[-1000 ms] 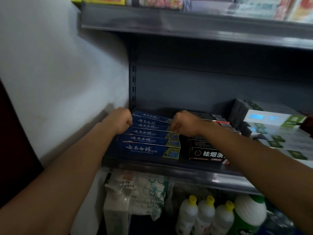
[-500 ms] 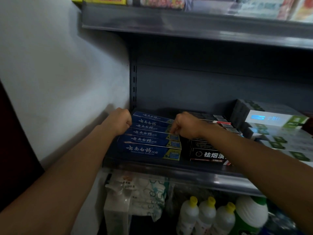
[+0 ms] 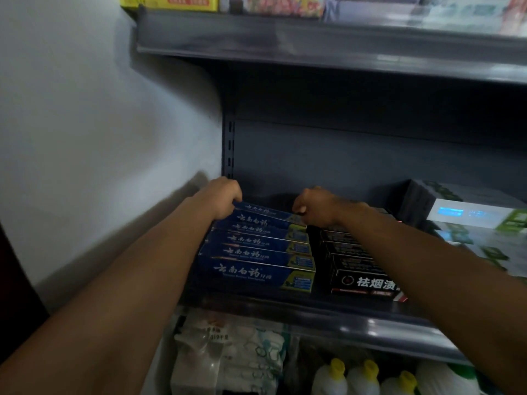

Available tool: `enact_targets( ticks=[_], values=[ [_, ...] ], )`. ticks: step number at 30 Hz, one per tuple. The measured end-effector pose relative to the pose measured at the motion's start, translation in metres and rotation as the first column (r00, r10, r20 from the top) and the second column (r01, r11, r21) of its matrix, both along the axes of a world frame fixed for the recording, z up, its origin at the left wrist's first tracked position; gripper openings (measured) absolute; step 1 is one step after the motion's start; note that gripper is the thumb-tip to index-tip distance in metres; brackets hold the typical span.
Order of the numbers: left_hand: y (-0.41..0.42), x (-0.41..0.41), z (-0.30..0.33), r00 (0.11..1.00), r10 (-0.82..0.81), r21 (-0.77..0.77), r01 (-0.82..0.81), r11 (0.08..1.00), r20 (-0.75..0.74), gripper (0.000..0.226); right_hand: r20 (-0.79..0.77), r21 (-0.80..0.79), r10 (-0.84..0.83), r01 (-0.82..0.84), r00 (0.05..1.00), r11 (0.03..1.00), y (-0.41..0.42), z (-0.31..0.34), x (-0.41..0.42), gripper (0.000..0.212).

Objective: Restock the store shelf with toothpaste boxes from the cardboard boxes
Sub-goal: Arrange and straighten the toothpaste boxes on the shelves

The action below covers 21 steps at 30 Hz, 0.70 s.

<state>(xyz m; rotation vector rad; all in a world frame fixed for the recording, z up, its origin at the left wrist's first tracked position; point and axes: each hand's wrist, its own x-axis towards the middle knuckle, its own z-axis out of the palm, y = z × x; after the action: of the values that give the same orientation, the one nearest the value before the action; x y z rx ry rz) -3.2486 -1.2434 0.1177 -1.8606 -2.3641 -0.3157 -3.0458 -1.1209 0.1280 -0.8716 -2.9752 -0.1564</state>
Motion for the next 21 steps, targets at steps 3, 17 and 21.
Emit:
enact_targets(
  ticks=[3,17,21],
  values=[
    [0.015,-0.003,0.000,1.000,0.016,-0.044,-0.016,0.999,0.001,0.038,0.021,0.006,0.019,-0.019,1.000,1.000,0.007,-0.004,-0.004,0.014],
    [0.016,-0.020,-0.005,0.998,-0.069,-0.078,0.070,0.995,0.006,0.030,0.009,-0.087,0.021,-0.020,1.000,0.996,0.014,-0.007,-0.009,0.032],
    [0.007,-0.020,-0.003,0.994,-0.109,-0.067,0.109,0.992,-0.006,0.026,0.004,-0.098,0.028,-0.028,1.000,0.995,0.011,-0.006,-0.009,0.031]
  ],
)
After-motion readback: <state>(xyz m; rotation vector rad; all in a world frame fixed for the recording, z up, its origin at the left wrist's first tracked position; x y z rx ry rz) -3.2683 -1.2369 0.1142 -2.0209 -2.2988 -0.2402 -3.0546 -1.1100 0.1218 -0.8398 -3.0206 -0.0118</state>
